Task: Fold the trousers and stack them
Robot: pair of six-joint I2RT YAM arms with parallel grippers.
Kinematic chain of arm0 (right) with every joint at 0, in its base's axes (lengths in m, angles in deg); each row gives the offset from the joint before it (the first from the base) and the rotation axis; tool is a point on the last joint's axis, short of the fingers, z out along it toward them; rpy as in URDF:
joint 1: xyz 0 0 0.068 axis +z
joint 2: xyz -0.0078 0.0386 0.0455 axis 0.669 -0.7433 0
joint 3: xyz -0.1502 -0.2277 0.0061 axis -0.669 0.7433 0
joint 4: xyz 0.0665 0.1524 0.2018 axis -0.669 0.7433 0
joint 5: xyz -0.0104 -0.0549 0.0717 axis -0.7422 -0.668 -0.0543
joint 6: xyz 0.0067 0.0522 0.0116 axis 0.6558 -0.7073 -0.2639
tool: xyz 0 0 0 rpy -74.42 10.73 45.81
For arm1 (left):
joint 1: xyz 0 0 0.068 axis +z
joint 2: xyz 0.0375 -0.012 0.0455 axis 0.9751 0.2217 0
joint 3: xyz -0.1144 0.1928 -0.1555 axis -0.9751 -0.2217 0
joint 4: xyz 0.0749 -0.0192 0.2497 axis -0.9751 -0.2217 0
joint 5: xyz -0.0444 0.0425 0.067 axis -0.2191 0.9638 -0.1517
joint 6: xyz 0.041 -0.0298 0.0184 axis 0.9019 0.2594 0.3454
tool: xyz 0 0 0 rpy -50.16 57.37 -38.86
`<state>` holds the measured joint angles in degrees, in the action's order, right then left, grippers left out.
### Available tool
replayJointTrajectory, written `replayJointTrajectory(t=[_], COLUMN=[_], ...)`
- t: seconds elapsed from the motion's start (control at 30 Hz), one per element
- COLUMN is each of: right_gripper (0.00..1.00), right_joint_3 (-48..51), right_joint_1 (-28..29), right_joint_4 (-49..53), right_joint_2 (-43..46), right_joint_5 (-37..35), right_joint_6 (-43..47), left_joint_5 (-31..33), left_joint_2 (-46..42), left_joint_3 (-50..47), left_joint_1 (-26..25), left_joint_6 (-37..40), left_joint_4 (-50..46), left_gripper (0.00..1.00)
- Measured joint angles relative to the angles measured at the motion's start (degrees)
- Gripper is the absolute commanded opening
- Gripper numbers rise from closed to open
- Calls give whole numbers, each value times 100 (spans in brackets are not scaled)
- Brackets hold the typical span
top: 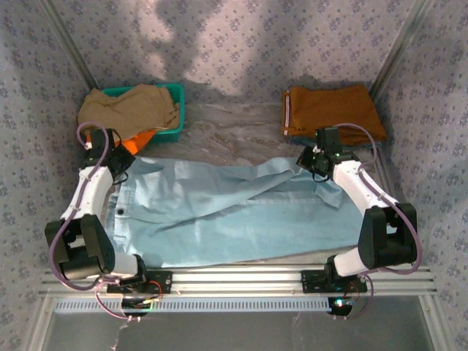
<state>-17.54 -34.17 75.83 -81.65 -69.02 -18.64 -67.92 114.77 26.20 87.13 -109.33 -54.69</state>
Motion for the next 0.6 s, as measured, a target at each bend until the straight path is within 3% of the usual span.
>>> replayJointTrajectory(t=[0.23, 0.47, 0.6], right_gripper=[0, 0, 0], right_joint_3=[39, 39, 37], right_joint_1=[-280, -481, -592], right_joint_4=[-24, -116, -116], right_joint_2=[0, 0, -4], right_joint_5=[85, 111, 122], right_joint_6=[-22, -61, -63], left_joint_5=[13, -83, -149], left_joint_2=[111, 1036, 1309], left_joint_3=[28, 343, 356], left_joint_1=[575, 675, 800], left_joint_6=[92, 195, 177], left_joint_4=[385, 831, 975], left_gripper=[5, 9, 5])
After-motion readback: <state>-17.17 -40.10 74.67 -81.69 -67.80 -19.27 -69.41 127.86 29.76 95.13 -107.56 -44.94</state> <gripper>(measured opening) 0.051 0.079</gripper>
